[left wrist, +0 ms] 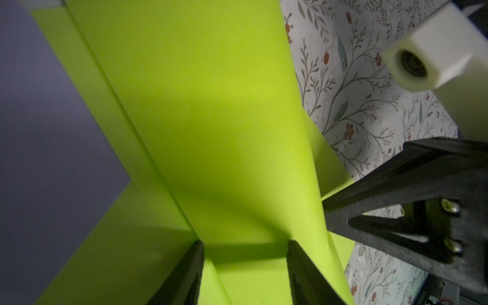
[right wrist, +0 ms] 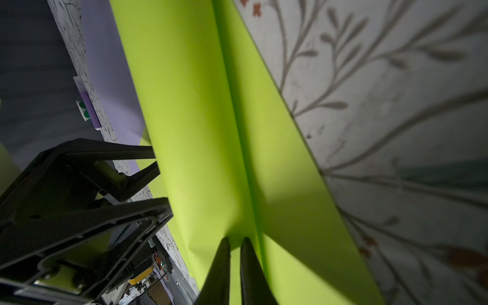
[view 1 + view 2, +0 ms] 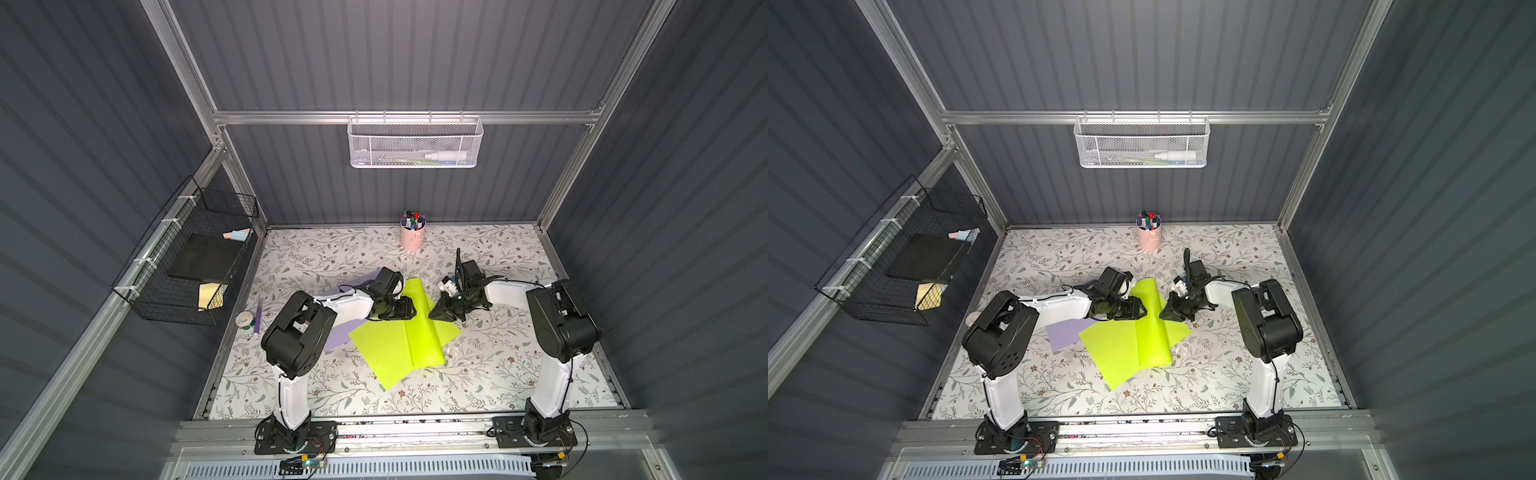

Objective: Fold the rectangular paper in half along the long edge
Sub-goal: Fold the paper.

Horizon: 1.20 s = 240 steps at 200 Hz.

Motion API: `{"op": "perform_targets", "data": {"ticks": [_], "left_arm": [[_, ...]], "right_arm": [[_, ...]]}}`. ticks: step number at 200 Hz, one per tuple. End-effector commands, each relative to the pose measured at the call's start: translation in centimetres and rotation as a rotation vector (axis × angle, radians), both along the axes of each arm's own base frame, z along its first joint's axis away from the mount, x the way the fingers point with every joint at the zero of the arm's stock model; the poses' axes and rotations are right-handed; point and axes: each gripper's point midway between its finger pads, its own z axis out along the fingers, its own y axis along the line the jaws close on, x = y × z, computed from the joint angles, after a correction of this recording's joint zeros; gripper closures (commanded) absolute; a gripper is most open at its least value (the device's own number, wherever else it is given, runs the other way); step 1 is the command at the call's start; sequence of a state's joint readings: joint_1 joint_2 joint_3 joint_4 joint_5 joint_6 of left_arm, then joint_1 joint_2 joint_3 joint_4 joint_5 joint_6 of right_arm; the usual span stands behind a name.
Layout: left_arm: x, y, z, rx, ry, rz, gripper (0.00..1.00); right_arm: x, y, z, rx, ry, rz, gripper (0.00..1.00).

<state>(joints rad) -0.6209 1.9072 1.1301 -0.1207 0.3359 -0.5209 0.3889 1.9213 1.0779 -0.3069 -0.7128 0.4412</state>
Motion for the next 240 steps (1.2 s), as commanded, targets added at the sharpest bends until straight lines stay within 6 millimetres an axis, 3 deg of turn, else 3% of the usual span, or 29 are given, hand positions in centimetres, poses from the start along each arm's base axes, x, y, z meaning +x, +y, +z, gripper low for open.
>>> {"op": "perform_targets", "data": {"ticks": [1, 62, 109, 204, 225, 240], "left_arm": [[-0.7, 1.2, -0.1, 0.048, 0.021, 0.015, 0.45], [-1.0, 1.4, -0.6, 0.060, 0.032, 0.014, 0.59], [-0.8, 1.5, 0.0, 0.060, 0.016, 0.022, 0.50], [-0.8, 1.7, 0.2, 0.066, 0.008, 0.030, 0.51], [-0.7, 1.8, 0.6, 0.064, 0.000, 0.038, 0.46], [-0.5, 1.8, 0.9, 0.057, -0.007, 0.046, 0.29]], "right_arm": [[-0.3, 0.1, -0.7, -0.039, 0.008, 0.024, 0.87], [0.2, 0.7, 1.6, -0.005, -0.034, 0.025, 0.87], [0.3, 0.6, 1.9, -0.029, -0.035, 0.027, 0.87], [0.1, 1.9, 3.3, -0.004, -0.062, 0.053, 0.87], [0.1, 1.9, 3.5, -0.003, -0.068, 0.053, 0.87], [0.0, 1.9, 3.5, -0.006, -0.068, 0.055, 0.87]]}}
